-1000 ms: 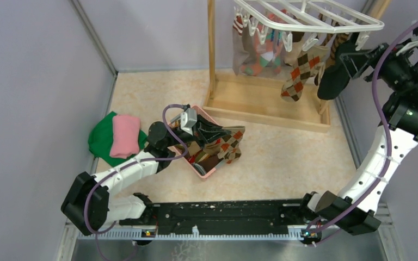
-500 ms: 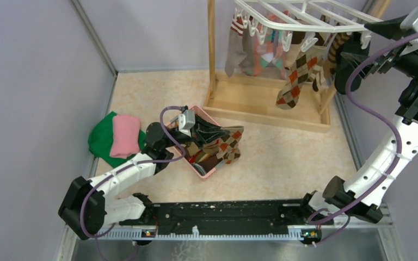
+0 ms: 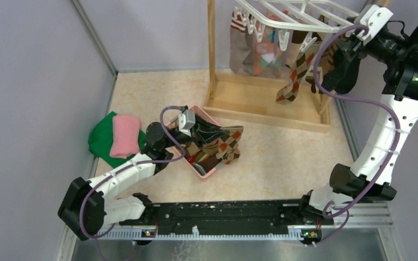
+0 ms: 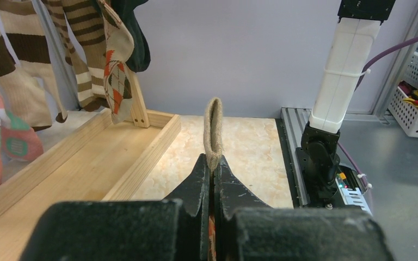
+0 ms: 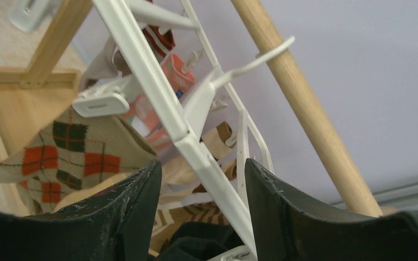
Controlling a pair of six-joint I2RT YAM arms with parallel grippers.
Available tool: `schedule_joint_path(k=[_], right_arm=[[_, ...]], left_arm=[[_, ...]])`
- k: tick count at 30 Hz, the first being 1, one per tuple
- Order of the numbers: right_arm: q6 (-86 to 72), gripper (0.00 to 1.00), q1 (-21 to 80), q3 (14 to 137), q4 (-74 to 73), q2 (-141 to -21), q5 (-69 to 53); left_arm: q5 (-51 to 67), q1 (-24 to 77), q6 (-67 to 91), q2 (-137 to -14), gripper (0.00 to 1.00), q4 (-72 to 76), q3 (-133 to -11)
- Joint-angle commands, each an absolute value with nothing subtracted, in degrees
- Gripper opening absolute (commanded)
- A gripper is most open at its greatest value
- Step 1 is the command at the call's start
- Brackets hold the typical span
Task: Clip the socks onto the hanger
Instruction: Rotate the hanger.
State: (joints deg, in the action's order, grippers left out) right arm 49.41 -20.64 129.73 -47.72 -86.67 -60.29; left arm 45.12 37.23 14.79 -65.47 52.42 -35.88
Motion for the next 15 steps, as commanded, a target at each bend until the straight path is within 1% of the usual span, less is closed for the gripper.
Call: schedule_joint_path(k=[1, 4, 6, 9, 11, 15], right_arm=[[54.0, 0.55, -20.2, 128.8, -47.8, -85.9, -54.5], [55.0, 0.52, -20.2, 127.9, -47.3, -86.0, -52.7], [55.4, 0.46, -20.2, 127.4, -46.8, -86.2, -51.3], [56.0, 0.4, -20.2, 126.6, -45.6, -86.4, -49.6], [56.2, 0.38, -20.2, 126.2, -44.8, -86.3, -48.5], [55.2, 0.32, -21.4, 125.9, -42.5, -86.7, -47.3]], left_arm=[[44.6, 37.1, 13.4, -64.2, 0.0, 54.1, -35.9], [45.0, 37.1, 13.5, -64.9, 0.0, 54.2, -36.5], [45.2, 37.2, 13.7, -65.3, 0.0, 54.4, -36.7], [45.2, 37.2, 14.0, -65.7, 0.0, 54.6, -36.9], [45.2, 37.1, 14.1, -65.9, 0.0, 54.7, -37.0], [45.5, 37.2, 14.4, -66.5, 0.0, 55.1, -37.2]])
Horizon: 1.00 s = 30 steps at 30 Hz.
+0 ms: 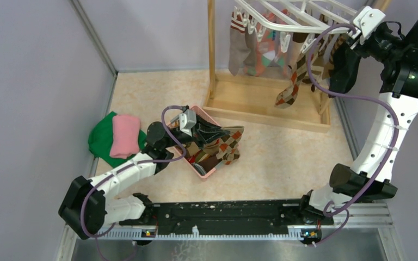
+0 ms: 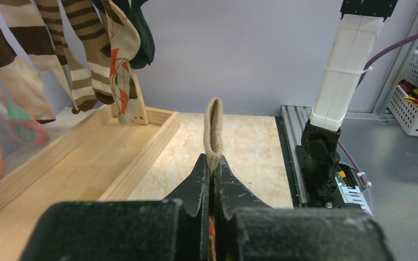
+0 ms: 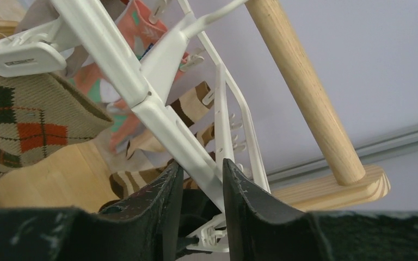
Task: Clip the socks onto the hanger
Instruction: Rotate the hanger.
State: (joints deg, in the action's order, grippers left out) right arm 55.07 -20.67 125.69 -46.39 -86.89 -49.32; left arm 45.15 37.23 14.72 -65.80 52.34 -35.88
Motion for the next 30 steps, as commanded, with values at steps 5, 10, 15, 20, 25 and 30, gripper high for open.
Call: schedule_joint_path(k=[5, 10, 15, 20, 25, 30], right_arm=[[52.7, 0.25, -25.8, 125.6, -39.3, -87.3, -49.3], [51.0, 0.24, -28.9, 124.6, -36.2, -88.0, -51.3], [50.8, 0.24, -29.6, 123.8, -34.3, -89.4, -52.1], [50.6, 0.24, -30.0, 123.1, -33.2, -90.9, -53.2], [50.3, 0.24, -30.2, 122.3, -33.3, -90.8, -55.0], [47.4, 0.28, -32.1, 120.1, -33.4, -87.5, -60.7]], left_arm=[[45.7, 37.2, 14.9, -67.0, 0.0, 55.5, -37.6], [46.0, 37.1, 15.3, -67.5, 0.0, 55.8, -37.9], [46.4, 37.1, 15.8, -67.7, 0.0, 56.0, -37.9], [46.4, 37.1, 16.0, -67.7, 0.0, 56.0, -37.9], [46.3, 37.1, 15.9, -67.7, 0.0, 56.0, -37.9], [46.2, 37.2, 15.9, -67.8, 0.0, 56.1, -37.8]])
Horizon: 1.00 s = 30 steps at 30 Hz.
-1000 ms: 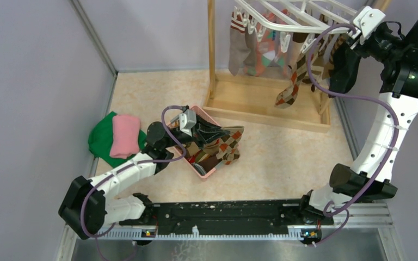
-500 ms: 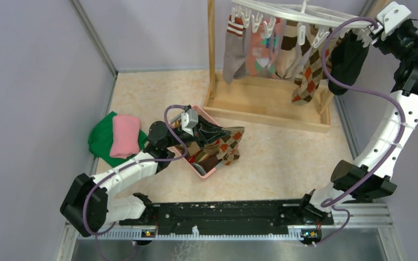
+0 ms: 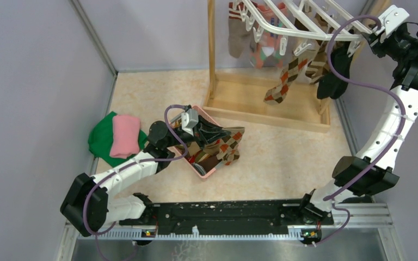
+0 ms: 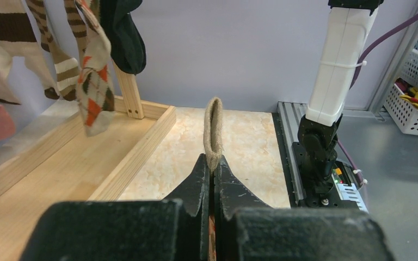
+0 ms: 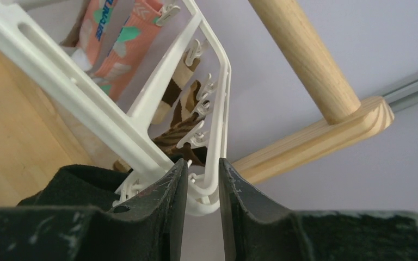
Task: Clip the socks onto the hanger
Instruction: Rotate the hanger.
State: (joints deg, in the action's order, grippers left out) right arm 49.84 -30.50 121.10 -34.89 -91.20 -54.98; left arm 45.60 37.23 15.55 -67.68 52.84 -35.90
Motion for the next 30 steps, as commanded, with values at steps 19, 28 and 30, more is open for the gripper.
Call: schedule_joint_path(k=[19, 28, 30], right_arm=[[39.7, 0.73, -33.8, 119.4, -45.4, -77.6, -75.1], [34.2, 0.43, -28.9, 112.6, -33.2, -78.5, -54.6], [32.6, 0.41, -28.9, 111.9, -30.5, -78.8, -51.1]], left_arm=[[47.0, 37.1, 16.0, -68.6, 0.0, 57.8, -37.9], [47.3, 37.1, 17.2, -67.7, 0.0, 58.5, -37.5], [47.2, 37.1, 17.2, -67.4, 0.0, 58.1, -37.4]])
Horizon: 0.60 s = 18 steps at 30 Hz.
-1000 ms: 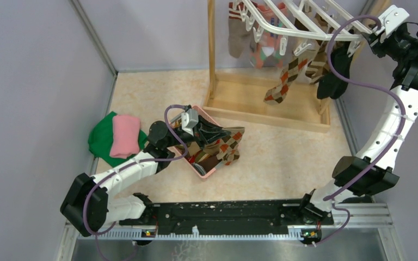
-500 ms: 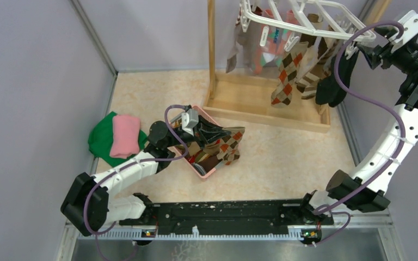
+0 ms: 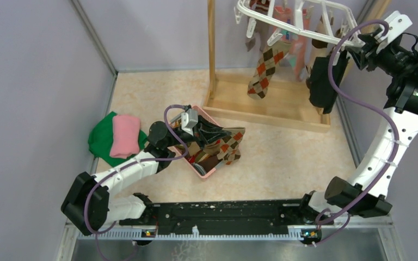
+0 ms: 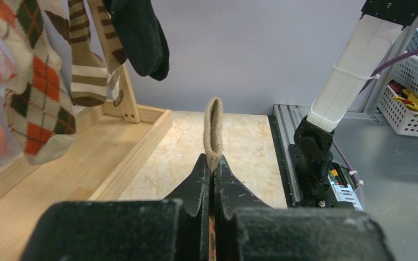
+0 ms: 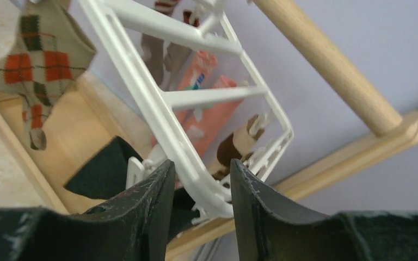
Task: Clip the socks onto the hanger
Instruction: Rotate the hanger.
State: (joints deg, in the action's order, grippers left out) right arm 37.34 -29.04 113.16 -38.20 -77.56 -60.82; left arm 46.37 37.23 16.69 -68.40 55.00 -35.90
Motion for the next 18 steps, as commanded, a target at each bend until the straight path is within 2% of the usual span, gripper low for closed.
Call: schedule_joint_path(k=[1, 12, 15, 18], right_arm=[[32.1, 0.4, -28.9, 111.7, -29.8, -78.9, -50.0], [26.7, 0.33, -31.4, 112.6, -24.8, -82.9, -41.3], [23.9, 0.34, -33.5, 112.2, -23.7, -82.5, -46.0], [22.9, 0.41, -34.5, 108.7, -21.8, -79.2, -53.0]], left_arm=[[47.2, 37.1, 17.2, -67.3, 0.0, 57.9, -37.4], [47.4, 37.1, 17.0, -67.7, 0.0, 57.7, -37.8], [47.4, 37.1, 17.1, -67.6, 0.0, 57.7, -37.7], [47.5, 37.1, 17.3, -67.6, 0.0, 57.7, -37.8]])
